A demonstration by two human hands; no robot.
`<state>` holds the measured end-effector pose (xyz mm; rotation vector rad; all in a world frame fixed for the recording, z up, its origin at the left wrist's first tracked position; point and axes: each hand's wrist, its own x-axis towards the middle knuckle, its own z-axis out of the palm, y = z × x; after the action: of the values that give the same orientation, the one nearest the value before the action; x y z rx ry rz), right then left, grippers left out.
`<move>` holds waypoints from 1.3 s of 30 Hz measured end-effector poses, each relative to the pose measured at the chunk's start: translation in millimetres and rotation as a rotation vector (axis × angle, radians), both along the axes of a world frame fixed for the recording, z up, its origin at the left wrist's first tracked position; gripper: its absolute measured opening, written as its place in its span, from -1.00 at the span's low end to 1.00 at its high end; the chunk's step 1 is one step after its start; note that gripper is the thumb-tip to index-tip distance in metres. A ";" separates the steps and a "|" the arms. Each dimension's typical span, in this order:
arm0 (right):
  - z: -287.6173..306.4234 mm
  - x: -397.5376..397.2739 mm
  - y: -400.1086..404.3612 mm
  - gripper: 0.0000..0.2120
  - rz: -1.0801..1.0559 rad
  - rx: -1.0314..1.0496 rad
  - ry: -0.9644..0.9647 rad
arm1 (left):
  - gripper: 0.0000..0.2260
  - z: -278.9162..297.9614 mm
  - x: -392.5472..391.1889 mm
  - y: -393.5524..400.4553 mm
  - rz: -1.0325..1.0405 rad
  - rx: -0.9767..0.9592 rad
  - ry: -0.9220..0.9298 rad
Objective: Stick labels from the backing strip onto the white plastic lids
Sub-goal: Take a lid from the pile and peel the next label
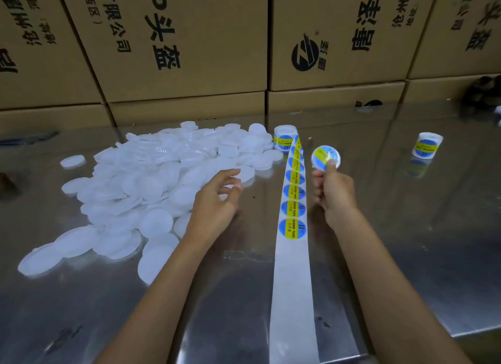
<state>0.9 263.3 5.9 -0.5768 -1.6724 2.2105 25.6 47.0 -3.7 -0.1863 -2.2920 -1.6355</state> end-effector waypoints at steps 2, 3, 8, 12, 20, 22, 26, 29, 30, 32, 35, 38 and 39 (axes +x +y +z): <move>-1.4 -1.5 21.9 -0.59 -0.050 -0.235 0.005 | -0.80 -5.2 0.8 2.2 0.005 -0.156 0.052; -1.7 -1.8 30.0 -0.62 -0.068 -0.332 0.017 | -0.80 -7.8 0.9 3.0 -0.001 -0.202 0.072; 0.7 -3.6 44.2 -0.67 -0.094 -0.622 0.058 | -0.73 -13.8 -1.4 2.5 -0.009 -0.362 0.113; 0.5 -1.4 45.2 -0.75 -0.077 -0.702 0.057 | -0.65 -14.3 -2.4 0.4 0.019 -0.495 0.101; -0.1 0.3 -5.1 -0.80 0.039 0.221 0.021 | -0.69 -14.4 -4.9 1.2 0.098 -0.716 0.067; -5.2 3.5 -26.5 -0.84 0.092 0.572 0.128 | -0.71 -11.4 -4.1 1.5 0.117 -0.666 0.096; -20.9 8.0 -58.4 -0.80 0.301 1.098 0.275 | -0.71 -8.7 -3.1 1.8 0.066 -0.635 0.134; -27.5 8.3 -70.2 -0.72 0.417 1.304 0.266 | -0.67 -10.4 -3.9 2.9 0.074 -0.614 0.099; -28.0 7.9 -72.2 -0.72 0.428 1.326 0.263 | -0.60 -11.0 -4.6 2.0 0.103 -0.616 0.069; -28.3 7.3 -73.2 -0.74 0.422 1.331 0.256 | -0.46 -11.6 -6.3 -2.1 0.128 -0.651 0.008; -27.0 8.1 -72.1 -0.78 0.427 1.330 0.243 | -0.42 -11.4 -7.7 -6.4 0.084 -0.653 -0.057; -24.5 9.4 -72.2 -0.79 0.411 1.274 0.243 | -0.42 -9.3 -7.6 -7.0 0.104 -0.596 -0.023; -22.8 10.0 -72.6 -0.77 0.400 1.235 0.238 | -0.43 -8.0 -7.0 -6.4 0.116 -0.566 -0.002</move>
<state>10.9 190.7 -16.9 0.3530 -2.6413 0.9317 18.6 40.6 -11.7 -0.1727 -2.6540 -0.8984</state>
